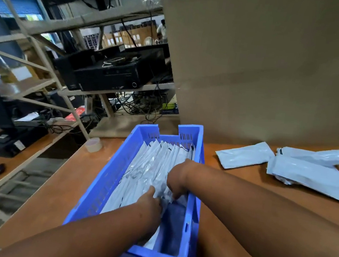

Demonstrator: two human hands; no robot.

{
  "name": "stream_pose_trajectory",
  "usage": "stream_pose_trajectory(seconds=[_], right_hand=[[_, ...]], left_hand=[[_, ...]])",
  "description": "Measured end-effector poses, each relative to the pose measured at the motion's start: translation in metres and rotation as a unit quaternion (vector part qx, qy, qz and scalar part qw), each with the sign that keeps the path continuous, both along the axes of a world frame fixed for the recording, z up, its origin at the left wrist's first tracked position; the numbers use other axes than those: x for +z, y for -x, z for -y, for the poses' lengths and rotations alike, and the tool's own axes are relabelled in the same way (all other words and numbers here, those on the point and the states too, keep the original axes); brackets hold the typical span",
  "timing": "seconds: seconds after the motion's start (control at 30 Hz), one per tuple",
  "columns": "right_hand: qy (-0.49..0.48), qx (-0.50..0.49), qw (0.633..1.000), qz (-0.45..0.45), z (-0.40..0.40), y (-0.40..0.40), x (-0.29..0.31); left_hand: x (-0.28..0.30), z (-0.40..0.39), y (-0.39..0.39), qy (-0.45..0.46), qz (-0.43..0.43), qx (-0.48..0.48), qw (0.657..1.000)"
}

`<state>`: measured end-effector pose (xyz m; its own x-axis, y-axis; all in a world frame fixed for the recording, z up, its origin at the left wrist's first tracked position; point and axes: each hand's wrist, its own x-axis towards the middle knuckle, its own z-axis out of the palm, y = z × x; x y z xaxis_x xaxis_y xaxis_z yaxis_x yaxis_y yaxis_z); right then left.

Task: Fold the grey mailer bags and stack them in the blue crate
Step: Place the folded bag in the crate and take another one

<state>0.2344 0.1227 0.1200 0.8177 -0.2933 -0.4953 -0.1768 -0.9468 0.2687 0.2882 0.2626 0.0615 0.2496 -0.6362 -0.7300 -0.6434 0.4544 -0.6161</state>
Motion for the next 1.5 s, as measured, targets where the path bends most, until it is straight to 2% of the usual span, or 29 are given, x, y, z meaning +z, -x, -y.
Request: stream_pose_trajectory(seconds=[0.2, 0.3, 0.4, 0.5, 0.67, 0.77, 0.93, 1.17, 1.37, 1.5], right_hand=[[-0.082, 0.043, 0.991, 0.093, 0.006, 0.028, 0.012], [-0.116, 0.057, 0.985, 0.117, 0.011, 0.046, 0.021], [-0.13, 0.062, 0.979, 0.141, 0.023, 0.064, 0.026], [-0.146, 0.032, 0.977, 0.152, 0.042, 0.082, 0.035], [-0.152, 0.022, 0.972, 0.181, 0.072, 0.134, 0.066], [-0.157, 0.013, 0.969, 0.192, 0.098, 0.178, 0.077], [-0.163, -0.07, 0.964, 0.196, 0.158, 0.258, 0.066], [-0.162, -0.166, 0.952, 0.198, 0.223, 0.369, 0.029], [-0.143, -0.212, 0.948, 0.187, 0.261, 0.437, -0.01], [-0.089, -0.234, 0.941, 0.229, 0.28, 0.463, -0.045]], left_hand=[[0.001, -0.003, -0.01, 0.005, -0.03, 0.039, 0.999], [0.014, 0.001, -0.012, 0.06, -0.107, 0.025, 0.992], [0.051, 0.013, -0.002, 0.146, -0.17, 0.03, 0.974], [0.09, 0.029, 0.011, 0.211, -0.174, 0.05, 0.961], [0.141, 0.067, 0.042, 0.248, -0.164, 0.074, 0.952], [0.153, 0.092, 0.068, 0.253, -0.17, 0.076, 0.949], [0.159, 0.14, 0.111, 0.303, -0.197, 0.03, 0.932], [0.138, 0.217, 0.185, 0.308, -0.236, -0.026, 0.921], [0.082, 0.281, 0.279, 0.274, -0.285, -0.061, 0.917], [0.034, 0.319, 0.316, 0.314, -0.298, -0.051, 0.9]])
